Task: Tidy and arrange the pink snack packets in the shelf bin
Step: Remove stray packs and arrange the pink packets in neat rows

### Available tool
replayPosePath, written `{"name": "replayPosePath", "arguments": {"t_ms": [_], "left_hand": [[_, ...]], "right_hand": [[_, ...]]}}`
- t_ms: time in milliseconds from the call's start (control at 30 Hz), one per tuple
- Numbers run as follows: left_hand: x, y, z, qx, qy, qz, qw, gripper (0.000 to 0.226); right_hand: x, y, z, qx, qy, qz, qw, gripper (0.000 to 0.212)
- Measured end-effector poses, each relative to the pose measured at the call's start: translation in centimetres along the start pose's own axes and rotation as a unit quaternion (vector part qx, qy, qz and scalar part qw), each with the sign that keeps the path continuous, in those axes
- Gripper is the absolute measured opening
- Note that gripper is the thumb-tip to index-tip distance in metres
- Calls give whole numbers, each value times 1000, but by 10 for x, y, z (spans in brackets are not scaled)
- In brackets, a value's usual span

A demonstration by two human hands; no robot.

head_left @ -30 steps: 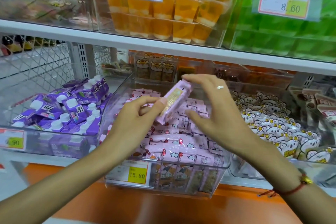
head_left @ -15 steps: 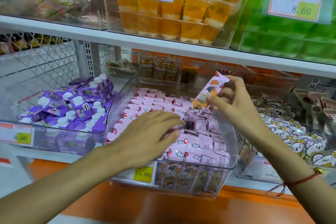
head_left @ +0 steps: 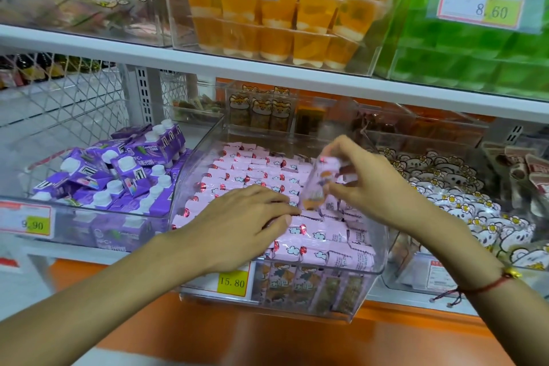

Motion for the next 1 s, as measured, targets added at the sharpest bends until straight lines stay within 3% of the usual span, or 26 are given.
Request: {"name": "replayPosePath", "arguments": {"t_ms": [100, 200, 433, 500, 667, 800, 900, 1000], "left_hand": [[0, 0, -1, 0, -2, 4, 1000, 42], [0, 0, 0, -8, -2, 14, 1000, 42], [3, -3, -2, -26, -9, 64, 998, 38], [6, -7, -4, -40, -17, 91, 995, 36], [6, -13, -25, -53, -22, 58, 997, 35], [1, -7, -38, -14, -10, 10, 1000, 39], [3, -3, -35, 4, 6, -28, 1000, 40], [7, -1, -32, 9, 7, -13, 1000, 41]], "right_hand": [[4, 9, -3, -3, -13, 109, 994, 31], [6, 26, -5, 62, -21, 170, 983, 33], [3, 22, -11, 164, -22, 180, 970, 36], [0, 14, -14, 150, -2, 145, 978, 38], [-10, -8, -30, 16, 37, 140, 989, 25], [-7, 12, -36, 53, 47, 167, 983, 13], [-10, 29, -37, 107, 53, 184, 976, 24], [-12, 29, -37, 103, 61, 170, 978, 23]]}}
Point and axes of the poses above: each hand's wrist, its own z-axis away from the middle knuckle, its own y-axis out of the palm, x = y × z, the point moved 1 cm from there along -z, towards the middle knuckle, and after that the axes turned 1 degree about -x, right-handed, at the moved point
